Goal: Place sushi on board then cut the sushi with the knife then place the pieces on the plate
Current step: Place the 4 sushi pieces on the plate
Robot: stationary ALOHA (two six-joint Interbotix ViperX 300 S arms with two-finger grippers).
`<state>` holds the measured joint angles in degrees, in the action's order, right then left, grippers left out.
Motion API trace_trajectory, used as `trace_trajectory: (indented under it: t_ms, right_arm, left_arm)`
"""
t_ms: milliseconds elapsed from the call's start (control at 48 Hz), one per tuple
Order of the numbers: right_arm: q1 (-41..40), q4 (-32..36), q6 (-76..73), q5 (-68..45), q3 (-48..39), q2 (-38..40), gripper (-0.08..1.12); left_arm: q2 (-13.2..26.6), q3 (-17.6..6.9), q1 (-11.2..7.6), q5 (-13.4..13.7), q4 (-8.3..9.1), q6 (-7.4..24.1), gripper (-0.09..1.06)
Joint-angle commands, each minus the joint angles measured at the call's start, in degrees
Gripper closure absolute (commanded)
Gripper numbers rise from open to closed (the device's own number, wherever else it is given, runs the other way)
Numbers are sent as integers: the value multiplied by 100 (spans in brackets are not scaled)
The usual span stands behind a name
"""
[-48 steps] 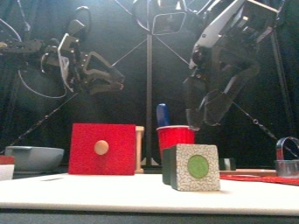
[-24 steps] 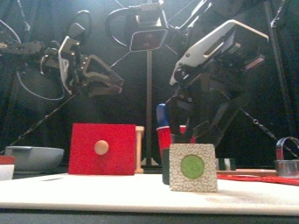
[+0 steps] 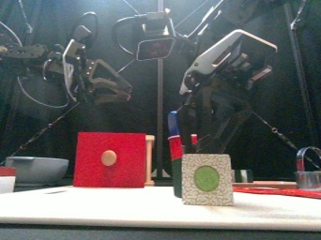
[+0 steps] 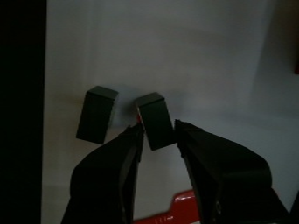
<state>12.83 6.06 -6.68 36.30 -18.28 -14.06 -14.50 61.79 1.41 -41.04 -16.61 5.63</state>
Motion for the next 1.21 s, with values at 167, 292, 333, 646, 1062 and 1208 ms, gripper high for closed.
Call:
trace_trajectory:
  t_ms: [167,292,333,646,1062,1208]
  right_arm:
    - [-70,-26,-9,-79,9,123,36]
    - [-167,-26,-105,-53,-158,299,36]
    - [-220,-26,-149,-26,-255,413,36]
    - [-1011,35,-1187,396,-1819,2312,36]
    - [-3296,844,-3164,-123,-3604,4210,36]
    - [-4061,826,-3384,-650,-3612,3700,36]
  left_arm:
    - [-18,-62,9,-62,0,0,21]
    - [-18,-62,0,-53,-9,0,21]
    - [-9,-62,0,-53,-9,0,21]
    - [-9,-53,9,-62,-9,9,21]
    - [-9,-44,44,-62,-9,35,21]
    - [0,-35,97,-53,0,35,21]
